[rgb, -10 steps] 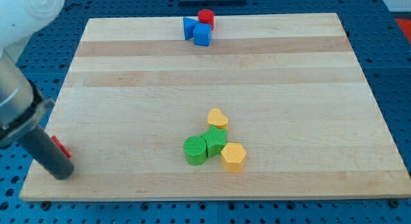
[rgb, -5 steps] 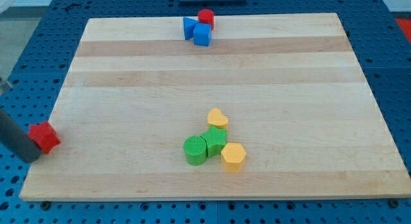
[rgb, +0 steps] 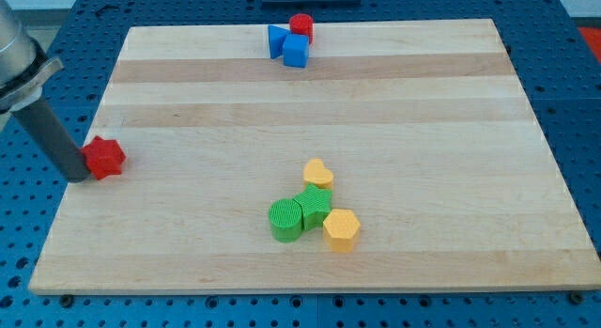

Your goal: Move the red star towards the top center

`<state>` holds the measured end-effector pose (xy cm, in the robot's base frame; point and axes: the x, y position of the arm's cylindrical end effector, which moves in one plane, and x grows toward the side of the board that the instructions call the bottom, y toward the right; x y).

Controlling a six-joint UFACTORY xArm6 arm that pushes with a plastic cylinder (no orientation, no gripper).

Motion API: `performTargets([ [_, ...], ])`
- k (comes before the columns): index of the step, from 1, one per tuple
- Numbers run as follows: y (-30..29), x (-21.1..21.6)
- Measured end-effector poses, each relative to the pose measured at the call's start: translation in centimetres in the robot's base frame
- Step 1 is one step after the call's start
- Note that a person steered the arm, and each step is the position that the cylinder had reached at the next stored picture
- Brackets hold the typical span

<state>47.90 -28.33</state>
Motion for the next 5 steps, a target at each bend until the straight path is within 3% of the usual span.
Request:
performTargets([
  [5, 9.9, -5.9],
])
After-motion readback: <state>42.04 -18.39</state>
